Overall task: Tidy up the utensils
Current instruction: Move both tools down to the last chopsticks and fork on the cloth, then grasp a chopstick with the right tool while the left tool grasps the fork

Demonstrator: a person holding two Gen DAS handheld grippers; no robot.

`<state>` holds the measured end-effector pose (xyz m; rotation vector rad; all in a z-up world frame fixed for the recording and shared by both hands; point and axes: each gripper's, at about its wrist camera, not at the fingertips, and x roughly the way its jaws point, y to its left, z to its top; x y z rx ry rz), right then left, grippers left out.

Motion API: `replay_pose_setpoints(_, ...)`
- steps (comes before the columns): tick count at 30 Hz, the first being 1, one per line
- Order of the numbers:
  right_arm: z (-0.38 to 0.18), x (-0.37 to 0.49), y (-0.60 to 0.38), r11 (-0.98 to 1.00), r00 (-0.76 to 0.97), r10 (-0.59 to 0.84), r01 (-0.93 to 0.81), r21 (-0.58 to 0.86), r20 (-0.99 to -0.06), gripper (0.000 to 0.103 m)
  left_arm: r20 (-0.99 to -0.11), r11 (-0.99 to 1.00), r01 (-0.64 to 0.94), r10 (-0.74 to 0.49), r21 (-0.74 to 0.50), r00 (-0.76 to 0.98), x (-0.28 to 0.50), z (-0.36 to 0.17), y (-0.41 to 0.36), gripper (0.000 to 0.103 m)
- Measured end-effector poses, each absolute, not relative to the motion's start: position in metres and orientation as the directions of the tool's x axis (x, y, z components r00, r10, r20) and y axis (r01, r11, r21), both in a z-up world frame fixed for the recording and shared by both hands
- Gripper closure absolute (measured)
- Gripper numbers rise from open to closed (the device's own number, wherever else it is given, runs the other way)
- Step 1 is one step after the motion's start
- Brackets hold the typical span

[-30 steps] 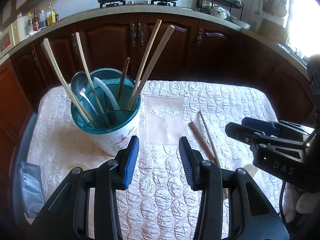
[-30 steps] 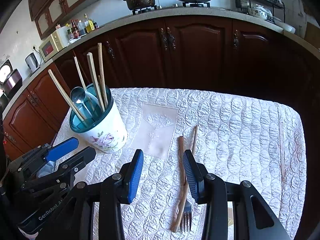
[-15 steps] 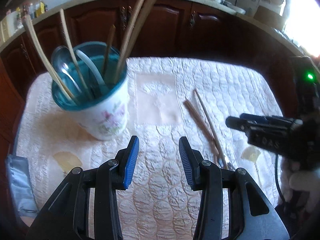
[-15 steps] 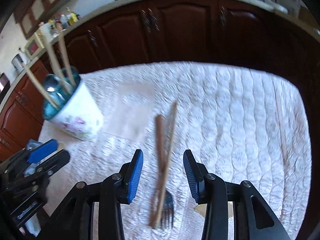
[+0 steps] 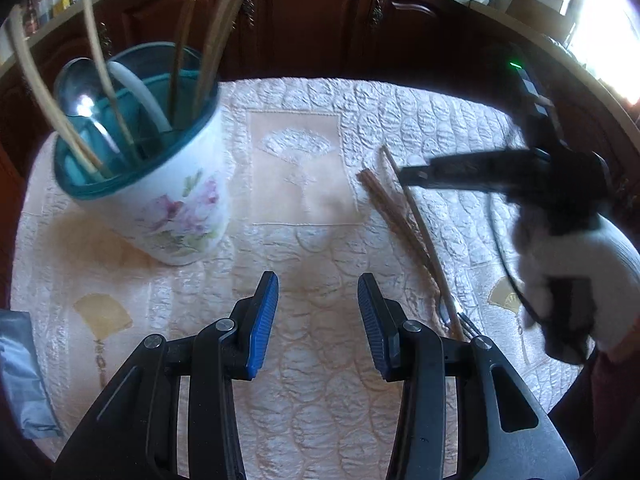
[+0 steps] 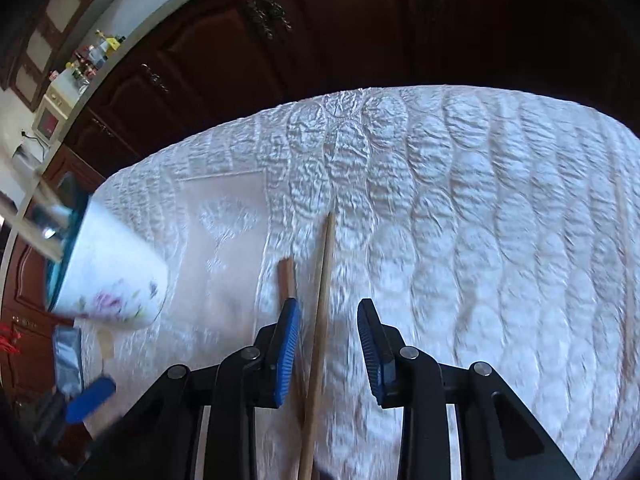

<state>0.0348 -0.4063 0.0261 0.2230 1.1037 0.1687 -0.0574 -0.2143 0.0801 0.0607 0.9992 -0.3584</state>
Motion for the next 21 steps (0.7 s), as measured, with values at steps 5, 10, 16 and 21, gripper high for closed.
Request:
replay_pose_setpoints(5, 0.005, 0.058, -0.405, 0.965, 0.405, 0.247, -0.018, 0.263, -0.88, 0.096, -0.844, 0.927, 0.354, -0.285, -0.123, 0.453, -0.048, 0.076, -0.231, 0.062)
replay_pose_setpoints(10, 0.015, 0.039, -0.425, 0.957, 0.402, 0.284, -0.059, 0.285, -0.871, 0.095, -0.853, 0.918, 0.367, -0.31, -0.153, 0.419, -0.028, 0.069, -0.251, 0.062)
replay_pose_setpoints(16, 0.018, 0.003, -0.458, 0.976, 0.344, 0.213, -0.106, 0.188, -0.915, 0.097, -0.869, 0.922, 0.333, -0.322, -0.197, 0.377, 0.007, 0.054, -0.275, 0.062)
replay_pose_setpoints(21, 0.018, -0.009, -0.485, 0.976, 0.335, 0.219, -0.081, 0.204, -0.916, 0.092, -0.885, 0.928, 0.294, -0.323, -0.227, 0.335, 0.03, 0.043, -0.289, 0.063)
